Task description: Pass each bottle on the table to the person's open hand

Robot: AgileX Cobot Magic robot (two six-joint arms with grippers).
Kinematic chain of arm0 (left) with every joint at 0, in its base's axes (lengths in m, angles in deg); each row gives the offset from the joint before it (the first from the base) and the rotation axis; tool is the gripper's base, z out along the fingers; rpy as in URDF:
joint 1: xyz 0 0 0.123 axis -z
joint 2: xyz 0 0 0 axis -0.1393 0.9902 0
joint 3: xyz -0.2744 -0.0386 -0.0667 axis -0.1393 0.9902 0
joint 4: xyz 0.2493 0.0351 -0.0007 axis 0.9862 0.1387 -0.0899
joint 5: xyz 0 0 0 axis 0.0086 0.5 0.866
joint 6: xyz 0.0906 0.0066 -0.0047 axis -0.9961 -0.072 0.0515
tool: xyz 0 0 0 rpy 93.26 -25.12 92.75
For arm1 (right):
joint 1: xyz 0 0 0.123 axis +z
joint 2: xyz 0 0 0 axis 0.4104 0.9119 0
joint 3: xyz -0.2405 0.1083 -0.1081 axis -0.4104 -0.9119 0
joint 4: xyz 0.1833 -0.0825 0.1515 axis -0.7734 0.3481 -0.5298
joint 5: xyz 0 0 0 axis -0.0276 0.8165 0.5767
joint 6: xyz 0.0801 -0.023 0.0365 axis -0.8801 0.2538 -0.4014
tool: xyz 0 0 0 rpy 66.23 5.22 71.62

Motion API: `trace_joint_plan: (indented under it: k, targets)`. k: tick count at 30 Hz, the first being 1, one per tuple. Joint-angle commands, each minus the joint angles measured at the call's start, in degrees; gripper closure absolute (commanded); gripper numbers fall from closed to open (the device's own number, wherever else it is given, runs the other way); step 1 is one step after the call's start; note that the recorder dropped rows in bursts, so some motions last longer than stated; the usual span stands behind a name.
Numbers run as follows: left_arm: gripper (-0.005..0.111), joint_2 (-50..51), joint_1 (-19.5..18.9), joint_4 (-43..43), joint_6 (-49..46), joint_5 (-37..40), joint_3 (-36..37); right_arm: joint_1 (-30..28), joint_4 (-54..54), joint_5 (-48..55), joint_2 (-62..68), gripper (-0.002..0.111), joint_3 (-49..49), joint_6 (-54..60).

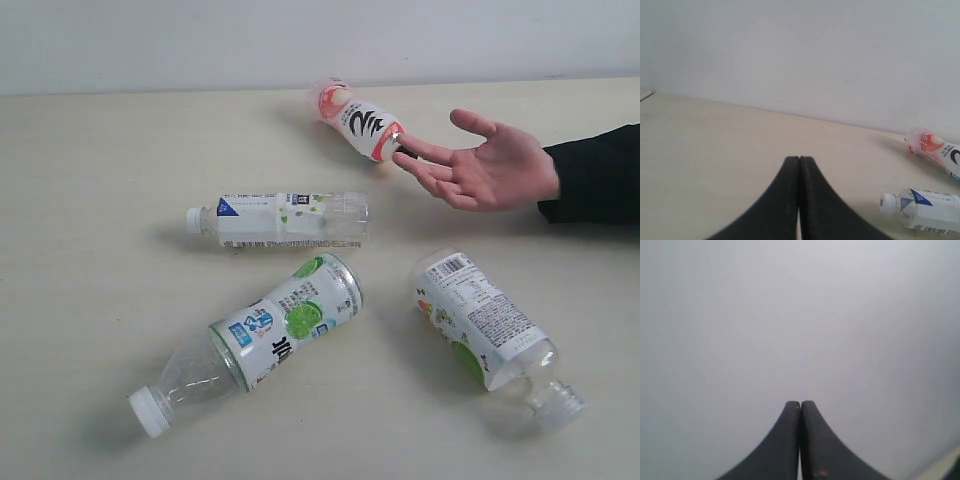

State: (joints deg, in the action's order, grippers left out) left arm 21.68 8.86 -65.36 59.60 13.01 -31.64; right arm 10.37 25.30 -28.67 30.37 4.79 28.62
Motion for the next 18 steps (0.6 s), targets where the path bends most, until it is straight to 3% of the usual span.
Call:
trace_joint_plan:
  k: [1,6,9,13,18]
  targets:
    - [0.107,-0.37,-0.16,-0.25,0.20,-0.11,0.17,0.11,-0.27,0.45,3.53,0.108,10.37,3.09]
    - [0.107,-0.37,-0.16,-0.25,0.20,-0.11,0.17,0.11,-0.05,25.93,23.67,0.108,30.32,17.02]
    - [0.107,-0.37,-0.16,-0.25,0.20,-0.11,0.17,0.11,-0.05,52.53,40.61,0.108,46.58,28.93]
    - [0.107,-0.37,-0.16,-0.25,0.20,-0.11,0.17,0.11,-1.44,75.96,59.19,0.108,59.41,33.54]
    - [0.107,-0.37,-0.16,-0.25,0.20,-0.11,0.17,4.42,-7.36,82.32,70.94,0.108,59.75,40.47]
